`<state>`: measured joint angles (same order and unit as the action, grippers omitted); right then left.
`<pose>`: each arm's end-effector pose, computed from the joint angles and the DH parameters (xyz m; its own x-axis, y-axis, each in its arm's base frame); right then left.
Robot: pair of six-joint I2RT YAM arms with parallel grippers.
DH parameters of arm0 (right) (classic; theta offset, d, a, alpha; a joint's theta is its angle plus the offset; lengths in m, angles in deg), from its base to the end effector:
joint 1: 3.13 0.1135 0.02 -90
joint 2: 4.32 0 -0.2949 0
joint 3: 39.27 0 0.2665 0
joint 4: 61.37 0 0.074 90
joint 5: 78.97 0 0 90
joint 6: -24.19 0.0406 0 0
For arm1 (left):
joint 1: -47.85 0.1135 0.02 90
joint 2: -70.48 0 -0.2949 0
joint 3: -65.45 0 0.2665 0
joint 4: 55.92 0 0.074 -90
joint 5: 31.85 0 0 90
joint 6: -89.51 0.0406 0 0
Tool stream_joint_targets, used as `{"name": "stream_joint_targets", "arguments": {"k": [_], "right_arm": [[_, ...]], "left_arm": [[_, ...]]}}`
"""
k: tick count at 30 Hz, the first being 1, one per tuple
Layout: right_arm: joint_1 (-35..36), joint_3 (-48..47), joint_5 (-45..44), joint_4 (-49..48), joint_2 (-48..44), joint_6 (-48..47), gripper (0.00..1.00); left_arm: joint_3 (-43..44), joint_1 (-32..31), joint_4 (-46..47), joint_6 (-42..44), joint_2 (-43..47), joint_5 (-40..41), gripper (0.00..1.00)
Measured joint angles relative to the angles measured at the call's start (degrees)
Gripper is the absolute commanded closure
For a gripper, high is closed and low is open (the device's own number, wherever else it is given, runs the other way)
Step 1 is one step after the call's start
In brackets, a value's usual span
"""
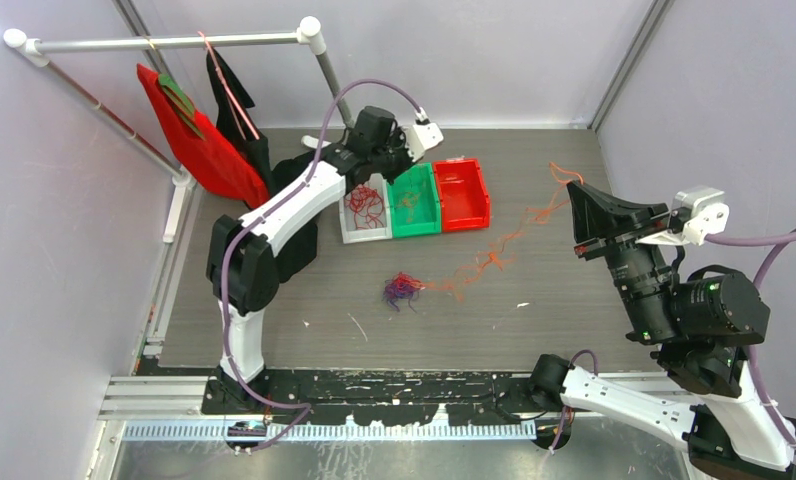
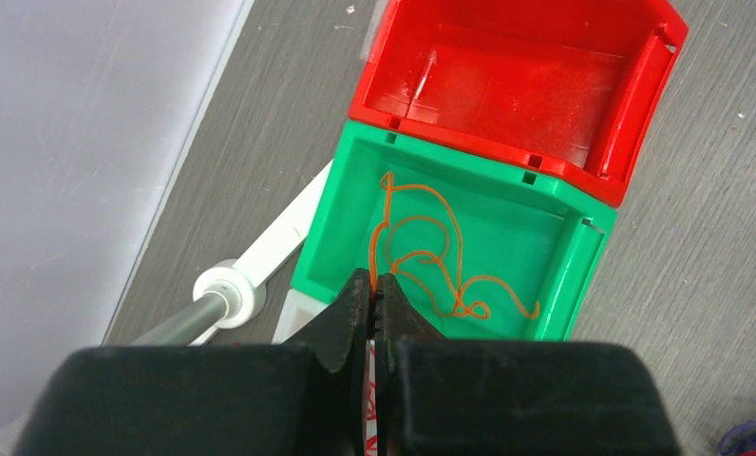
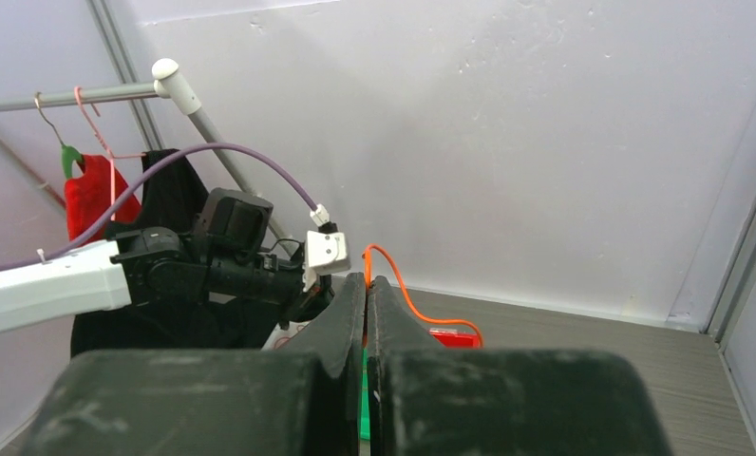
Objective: Untangle the cables
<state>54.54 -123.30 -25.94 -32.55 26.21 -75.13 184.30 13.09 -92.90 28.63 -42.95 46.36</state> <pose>0.0320 0.0049 0.5220 0.2824 0.2042 -0.9373 -0.3416 0.9344 0.1006 0.4056 -0.2916 0.3497 -0.0344 0.6037 -0.7964 0.8218 0.4706 0.3212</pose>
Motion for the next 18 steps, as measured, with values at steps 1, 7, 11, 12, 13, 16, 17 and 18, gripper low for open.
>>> {"name": "stream_joint_targets", "arguments": {"k": [1,7,11,12,13,16,17,18], "right_arm": [[0.0,0.0,0.0,0.1,0.0,0.1,0.99],[0.0,0.0,0.0,0.2,0.4,0.7,0.99],[0.0,0.0,0.0,0.6,0.4,1.1,0.99],[0.0,0.0,0.0,0.7,0.4,1.3,0.99],[0.0,0.0,0.0,0.7,0.4,1.4,0.99],[0.0,0.0,0.0,1.0,0.4,1.7,0.99],[0.0,0.0,0.0,1.1,0.4,1.7,0.99],[0.0,0.0,0.0,1.2,0.4,1.7,0.99]], "left_arm": [[-0.2,-0.1,0.3,0.0,-0.3,0.0,1.00],[-0.2,-1.0,2.5,0.3,-4.1,1.5,1.00],[-0.2,-1.5,2.7,0.3,-7.9,2.9,1.00],[-0.2,-1.6,2.7,0.3,-8.5,3.2,1.00],[-0.2,-1.7,2.7,0.3,-9.1,3.5,1.00],[-0.2,-2.0,2.7,0.4,-10.4,4.9,1.00],[-0.2,-2.0,2.8,0.5,-10.6,5.4,1.00],[-0.2,-2.1,2.9,0.5,-10.8,5.9,1.00]]}}
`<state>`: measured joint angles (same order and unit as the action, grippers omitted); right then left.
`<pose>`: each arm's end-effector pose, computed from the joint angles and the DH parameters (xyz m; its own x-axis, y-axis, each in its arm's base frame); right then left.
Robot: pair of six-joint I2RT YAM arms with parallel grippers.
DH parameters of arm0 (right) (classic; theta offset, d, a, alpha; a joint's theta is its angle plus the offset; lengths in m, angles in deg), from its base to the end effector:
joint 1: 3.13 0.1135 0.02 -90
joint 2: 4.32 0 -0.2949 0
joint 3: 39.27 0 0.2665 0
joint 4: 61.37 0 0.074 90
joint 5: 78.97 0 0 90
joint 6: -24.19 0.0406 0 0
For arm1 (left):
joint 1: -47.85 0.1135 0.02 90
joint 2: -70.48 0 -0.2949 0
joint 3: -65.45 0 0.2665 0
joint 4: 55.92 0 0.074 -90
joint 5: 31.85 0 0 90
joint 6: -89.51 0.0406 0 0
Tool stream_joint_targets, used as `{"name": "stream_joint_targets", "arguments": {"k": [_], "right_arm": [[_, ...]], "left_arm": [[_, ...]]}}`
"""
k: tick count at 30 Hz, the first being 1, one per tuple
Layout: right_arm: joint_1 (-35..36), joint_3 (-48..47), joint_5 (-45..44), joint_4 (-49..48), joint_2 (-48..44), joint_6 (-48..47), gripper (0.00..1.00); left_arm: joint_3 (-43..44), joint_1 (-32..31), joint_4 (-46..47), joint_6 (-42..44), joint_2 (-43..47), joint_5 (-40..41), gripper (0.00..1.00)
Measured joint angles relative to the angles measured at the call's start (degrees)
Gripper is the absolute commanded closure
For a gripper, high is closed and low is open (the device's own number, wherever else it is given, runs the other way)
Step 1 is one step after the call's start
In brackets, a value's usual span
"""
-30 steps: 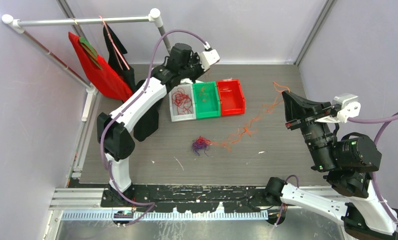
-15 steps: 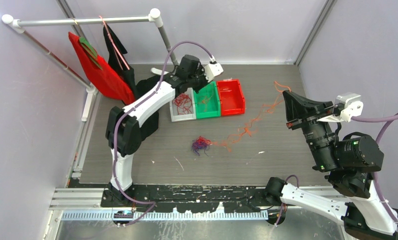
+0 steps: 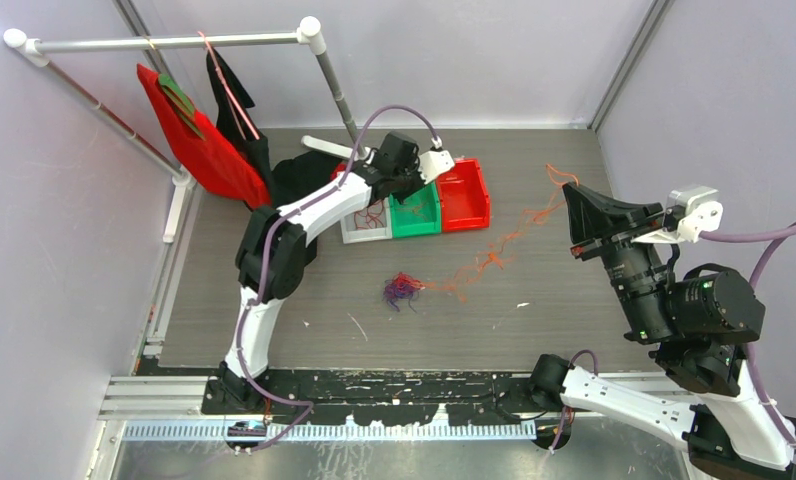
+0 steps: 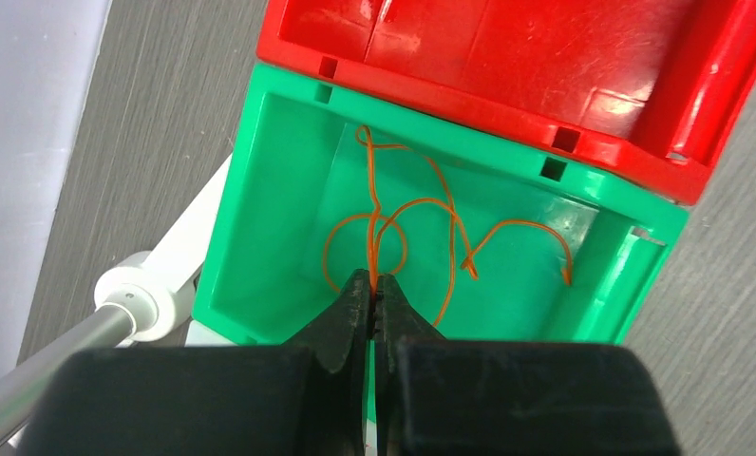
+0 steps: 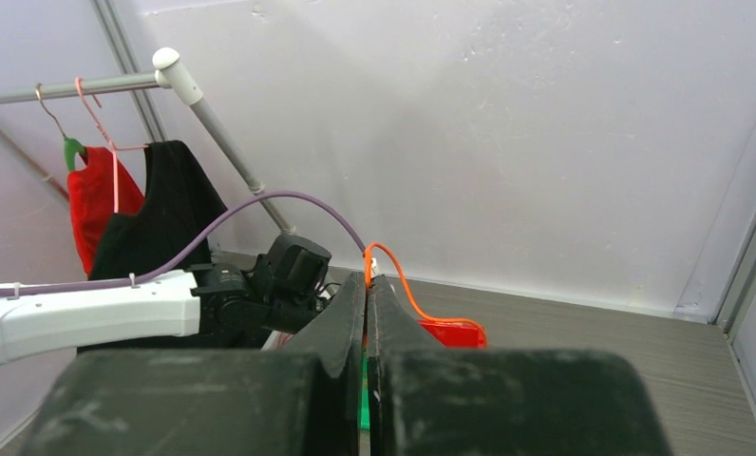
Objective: Untangle the cables
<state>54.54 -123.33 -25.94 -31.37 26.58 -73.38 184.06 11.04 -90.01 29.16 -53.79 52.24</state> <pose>0.0338 0.0077 0.5201 0.2585 0.2116 -0.9426 -0.3484 0.9305 0.1133 0.4292 -0.3264 0.2578 -0.1187 0.7035 -0.7007 0.8263 0.4613 0.3231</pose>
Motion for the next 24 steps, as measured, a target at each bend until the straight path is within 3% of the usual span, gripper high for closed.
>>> {"name": "stream_joint_targets", "arguments": {"k": [2,3,4,6,8,12,18,24], "right_arm": [[0.0,0.0,0.0,0.2,0.0,0.1,0.99],[0.0,0.0,0.0,0.3,0.0,0.2,0.99],[0.0,0.0,0.0,0.3,0.1,0.2,0.99],[0.0,0.0,0.0,0.4,0.2,0.4,0.99],[0.0,0.0,0.0,0.7,0.5,0.5,0.99],[0.0,-0.4,0.0,1.3,1.4,0.9,0.99],[0.0,-3.1,0.0,2.4,3.5,1.7,0.99],[0.0,-6.4,0.2,3.3,5.8,2.4,0.99]], "left_arm": [[0.0,-0.3,0.4,0.2,-0.7,1.2,1.00],[0.0,-0.3,0.5,0.3,-1.0,1.6,0.95],[0.0,-0.3,0.7,0.3,-1.4,2.0,0.75],[0.0,-0.3,0.5,0.4,-1.9,2.4,0.50],[0.0,-0.3,-0.7,-0.2,-2.1,2.5,0.30],[0.4,-0.2,-3.4,-1.7,-2.0,1.2,0.04],[0.7,0.1,-12.2,-3.9,1.5,-4.8,0.01],[8.2,0.6,-22.3,-5.0,7.5,-12.3,0.00]]}}
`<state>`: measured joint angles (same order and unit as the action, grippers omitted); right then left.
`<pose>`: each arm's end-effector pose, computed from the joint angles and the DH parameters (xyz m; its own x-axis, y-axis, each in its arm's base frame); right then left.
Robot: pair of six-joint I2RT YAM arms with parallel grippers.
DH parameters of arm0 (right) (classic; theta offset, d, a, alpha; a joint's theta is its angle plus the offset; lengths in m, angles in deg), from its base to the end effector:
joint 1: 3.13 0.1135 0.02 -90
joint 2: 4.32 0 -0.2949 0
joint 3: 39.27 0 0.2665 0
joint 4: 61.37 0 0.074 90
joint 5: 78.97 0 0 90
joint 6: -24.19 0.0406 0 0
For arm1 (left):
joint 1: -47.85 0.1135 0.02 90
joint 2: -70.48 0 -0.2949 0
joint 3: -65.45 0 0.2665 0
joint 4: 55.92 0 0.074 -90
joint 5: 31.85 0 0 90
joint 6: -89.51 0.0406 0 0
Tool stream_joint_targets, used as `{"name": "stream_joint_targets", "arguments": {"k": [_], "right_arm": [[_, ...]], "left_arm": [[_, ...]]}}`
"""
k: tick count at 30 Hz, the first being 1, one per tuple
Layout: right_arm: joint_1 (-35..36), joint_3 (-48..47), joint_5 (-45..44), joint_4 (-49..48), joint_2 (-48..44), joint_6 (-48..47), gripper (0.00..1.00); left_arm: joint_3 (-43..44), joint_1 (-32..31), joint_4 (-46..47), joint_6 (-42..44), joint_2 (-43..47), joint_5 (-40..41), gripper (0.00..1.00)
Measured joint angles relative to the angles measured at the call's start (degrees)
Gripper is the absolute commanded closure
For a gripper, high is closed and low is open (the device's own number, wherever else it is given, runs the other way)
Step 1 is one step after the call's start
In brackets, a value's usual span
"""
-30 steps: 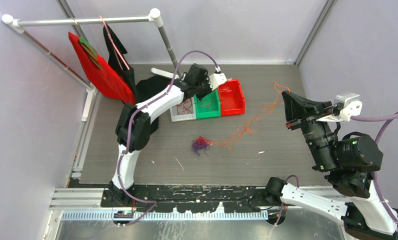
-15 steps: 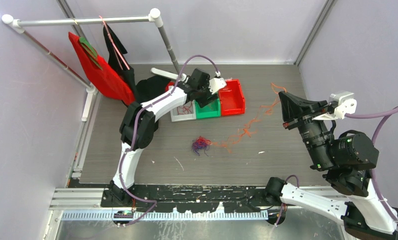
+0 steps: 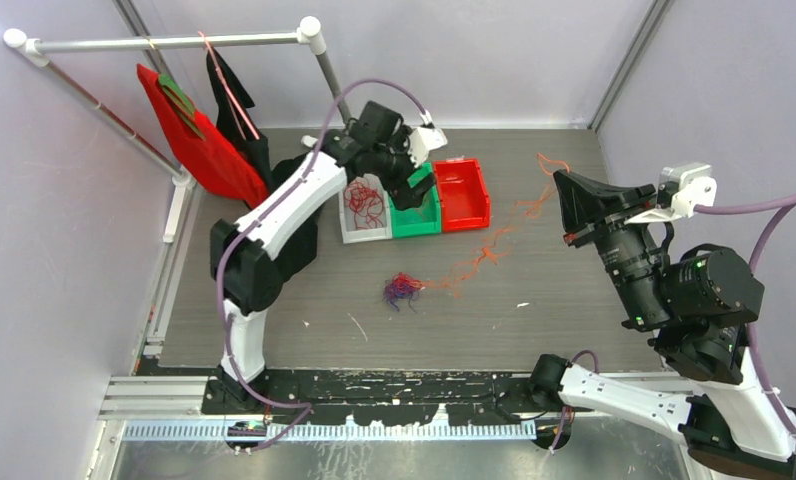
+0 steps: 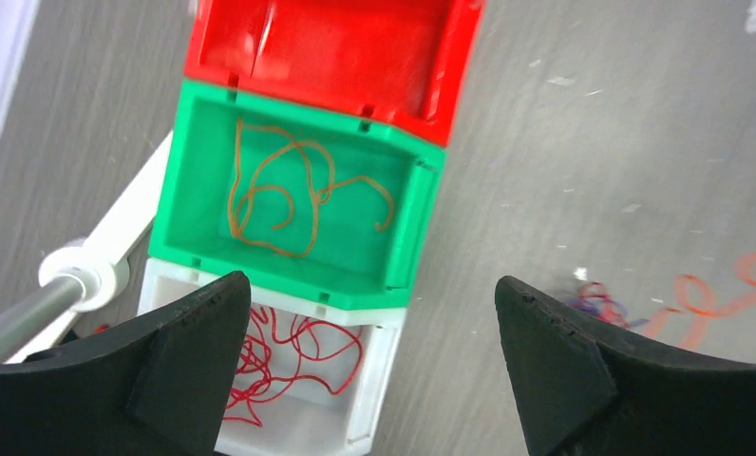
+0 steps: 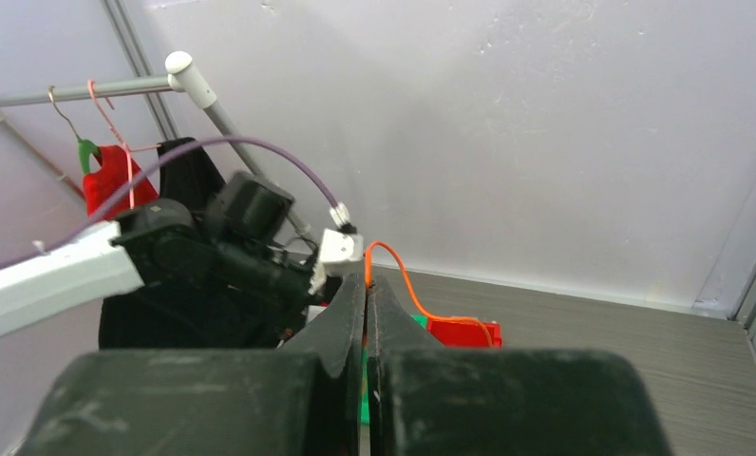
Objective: Untangle the cables
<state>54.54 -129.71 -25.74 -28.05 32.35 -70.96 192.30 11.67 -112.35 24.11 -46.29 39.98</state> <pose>0.0423 0.0215 0.5418 0.2199 0.2130 -0.9520 -0.3586 0.9252 0.1242 0.3904 -0.3012 0.3420 -0.2252 0.6547 -0.7215 0.9111 0.4040 0.0822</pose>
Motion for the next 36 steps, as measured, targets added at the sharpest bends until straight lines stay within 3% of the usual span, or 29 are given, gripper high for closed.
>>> {"name": "stream_joint_targets", "arguments": {"k": [4,10,15,20,28,34,36], "right_arm": [[0.0,-1.9,0.4,1.0,1.9,1.0,0.99],[0.0,-3.7,3.2,1.3,5.1,3.3,0.99],[0.0,-5.5,5.4,1.2,8.4,5.3,0.99],[0.0,-5.9,7.8,0.5,12.3,7.8,0.99],[0.0,-5.9,12.1,-2.3,18.5,10.7,0.99],[-0.3,-5.9,13.5,-3.6,20.2,12.0,0.99],[-0.3,-5.9,14.3,-4.6,20.1,12.7,0.99]], "left_arm": [[5.5,0.3,-6.5,-0.7,4.9,-7.4,0.00],[3.2,-0.1,-8.5,-11.2,15.3,-22.0,0.00],[3.3,-4.3,-6.6,-18.1,18.6,-24.5,0.01],[0.8,-11.0,-2.5,-21.3,21.5,-20.4,0.00],[-17.8,-12.9,12.1,-24.1,29.9,-12.7,0.43],[-24.3,-12.4,18.3,-25.8,32.3,-5.4,0.59],[-24.4,-12.0,20.5,-26.2,32.5,-3.5,0.80]]}}
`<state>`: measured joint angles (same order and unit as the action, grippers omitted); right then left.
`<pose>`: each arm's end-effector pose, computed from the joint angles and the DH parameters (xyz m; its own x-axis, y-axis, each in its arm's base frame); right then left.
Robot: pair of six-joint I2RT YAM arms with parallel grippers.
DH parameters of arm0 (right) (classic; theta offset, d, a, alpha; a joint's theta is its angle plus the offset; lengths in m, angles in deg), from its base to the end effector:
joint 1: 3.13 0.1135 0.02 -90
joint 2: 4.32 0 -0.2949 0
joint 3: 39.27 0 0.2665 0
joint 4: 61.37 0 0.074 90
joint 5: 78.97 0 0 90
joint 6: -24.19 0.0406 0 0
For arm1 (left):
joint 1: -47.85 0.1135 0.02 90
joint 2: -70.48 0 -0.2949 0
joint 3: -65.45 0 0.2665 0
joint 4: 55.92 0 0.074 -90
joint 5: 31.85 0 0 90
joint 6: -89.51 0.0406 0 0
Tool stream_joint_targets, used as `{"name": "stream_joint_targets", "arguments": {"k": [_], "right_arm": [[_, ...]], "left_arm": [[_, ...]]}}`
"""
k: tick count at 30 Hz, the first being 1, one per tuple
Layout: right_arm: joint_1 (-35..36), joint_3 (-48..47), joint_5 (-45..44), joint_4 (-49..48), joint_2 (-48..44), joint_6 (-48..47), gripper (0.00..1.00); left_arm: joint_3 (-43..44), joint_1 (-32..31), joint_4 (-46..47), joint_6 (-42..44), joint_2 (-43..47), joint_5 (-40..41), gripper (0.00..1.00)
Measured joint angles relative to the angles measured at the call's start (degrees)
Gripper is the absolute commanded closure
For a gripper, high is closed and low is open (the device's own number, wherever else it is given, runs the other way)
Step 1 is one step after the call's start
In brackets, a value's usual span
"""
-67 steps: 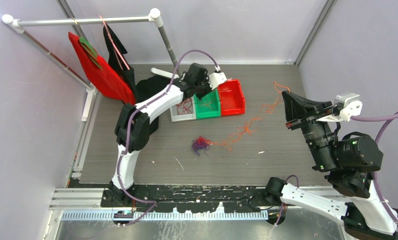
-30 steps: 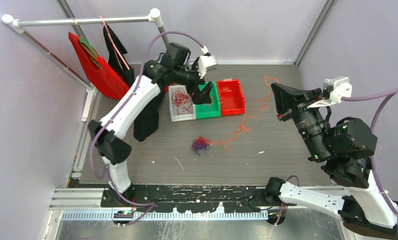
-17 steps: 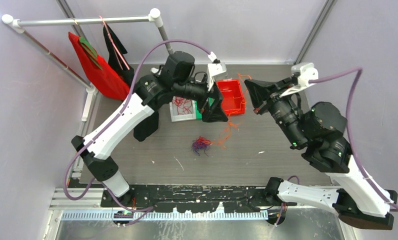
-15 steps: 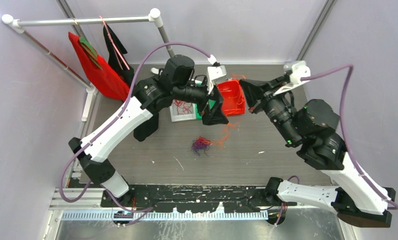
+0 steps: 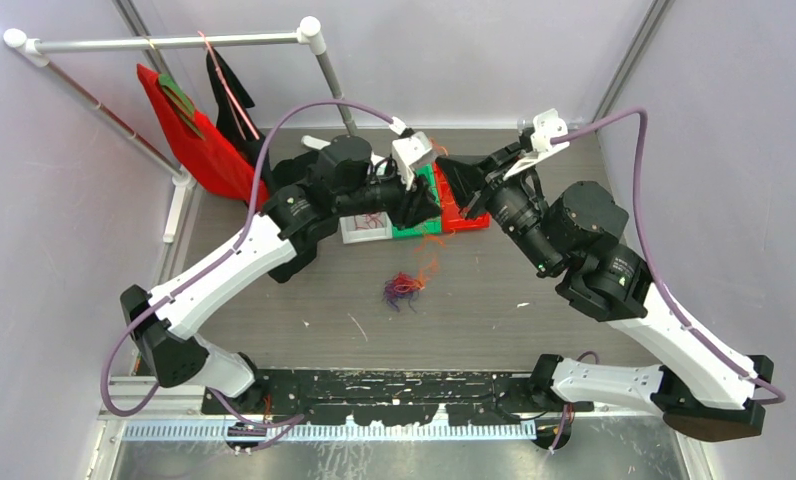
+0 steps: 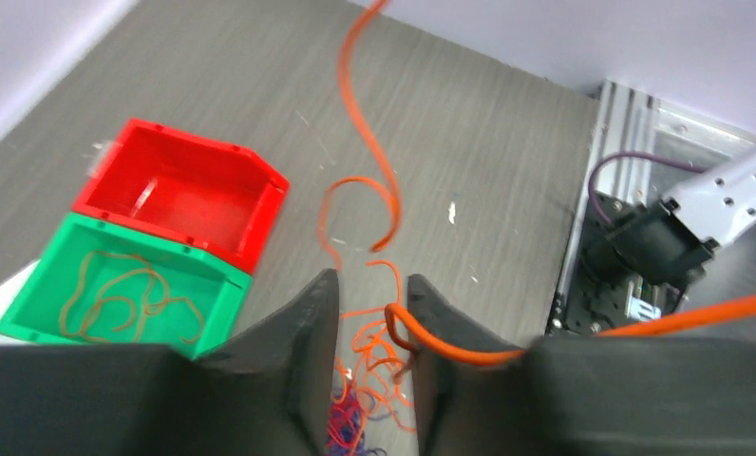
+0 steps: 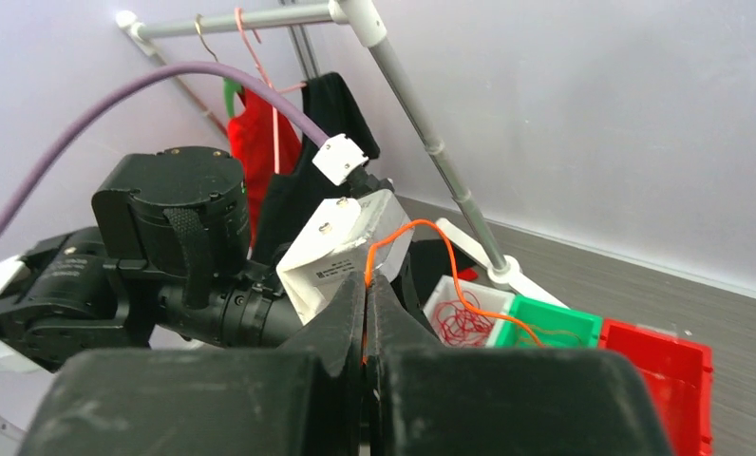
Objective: Untangle the cables
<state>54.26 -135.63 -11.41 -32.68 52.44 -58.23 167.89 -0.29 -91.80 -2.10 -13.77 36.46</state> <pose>0.1064 0.1375 0.5511 0.0251 0.2654 -0.9638 -0.5850 0.7857 0.2011 0.2224 -0.2707 0.4562 -0.2287 0.2162 -0.9492 0.9209 0.3640 -0.1390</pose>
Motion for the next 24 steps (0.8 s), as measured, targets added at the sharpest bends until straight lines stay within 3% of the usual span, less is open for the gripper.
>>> {"name": "stream_joint_targets", "arguments": {"k": [1,3,9,18,24], "right_arm": [[0.0,0.0,0.2,-0.3,-0.1,0.2,0.99],[0.0,0.0,0.6,-1.1,-0.3,0.7,0.99],[0.0,1.4,0.7,-2.0,-2.1,1.6,0.99],[0.0,2.5,0.7,-2.2,-4.6,1.9,0.99],[0.0,3.7,2.8,-3.9,-5.5,1.1,0.90]], "left_arm": [[-0.2,0.1,1.0,-0.5,0.2,0.8,0.92],[-1.0,0.5,3.3,-1.2,0.9,2.6,1.00],[-2.0,2.0,5.2,-1.4,2.9,3.6,1.00],[-1.9,3.8,4.9,0.6,6.6,-3.3,1.00],[6.2,3.8,2.2,6.6,6.4,-3.7,1.00]]}}
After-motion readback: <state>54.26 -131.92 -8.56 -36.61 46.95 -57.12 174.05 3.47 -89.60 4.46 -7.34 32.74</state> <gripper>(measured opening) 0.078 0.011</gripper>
